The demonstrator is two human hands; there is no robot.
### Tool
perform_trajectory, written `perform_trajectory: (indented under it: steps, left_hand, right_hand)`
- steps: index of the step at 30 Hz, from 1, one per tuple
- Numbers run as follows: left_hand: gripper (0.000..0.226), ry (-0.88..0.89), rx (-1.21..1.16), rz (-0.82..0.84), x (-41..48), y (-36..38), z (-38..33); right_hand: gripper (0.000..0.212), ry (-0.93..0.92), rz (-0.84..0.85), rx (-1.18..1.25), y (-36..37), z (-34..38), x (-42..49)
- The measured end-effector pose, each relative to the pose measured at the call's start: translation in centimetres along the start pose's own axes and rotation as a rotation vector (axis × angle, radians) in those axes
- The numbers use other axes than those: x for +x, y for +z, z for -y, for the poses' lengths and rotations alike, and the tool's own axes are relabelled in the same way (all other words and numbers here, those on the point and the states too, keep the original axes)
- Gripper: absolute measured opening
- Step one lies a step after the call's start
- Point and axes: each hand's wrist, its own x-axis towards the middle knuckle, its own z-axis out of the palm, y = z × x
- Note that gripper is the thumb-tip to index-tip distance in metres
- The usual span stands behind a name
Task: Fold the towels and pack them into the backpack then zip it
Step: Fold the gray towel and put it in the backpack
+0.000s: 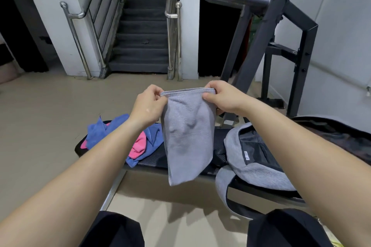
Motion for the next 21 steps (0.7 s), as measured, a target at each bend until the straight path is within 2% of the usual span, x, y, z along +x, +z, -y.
perform_trajectory:
  steps: [7, 14, 18, 21]
  left_hand:
    - [0.006, 0.028, 0.103, 0.105, -1.1, 0.6, 2.1]
    - [0.002, 0.038, 0.116, 0.075, 0.7, 2.6, 4.7]
    - [0.006, 0.000, 0.173, 0.083, 3.7, 5.8, 7.9]
    - [0.006, -0.068, 0.230, 0.133, 6.2, 8.7, 10.7]
  right_hand:
    - [0.013, 0.071, 0.166, 0.121, 1.0, -1.1, -0.5]
    - [0.016, 0.109, 0.065, 0.106, 2.6, -4.6, 2.3]
    - [0.011, 0.060, -0.064, -0.152, 4.5, -8.2, 6.0]
    - [0.012, 0.105, -0.088, -0.374, 6.2, -11.3, 8.7]
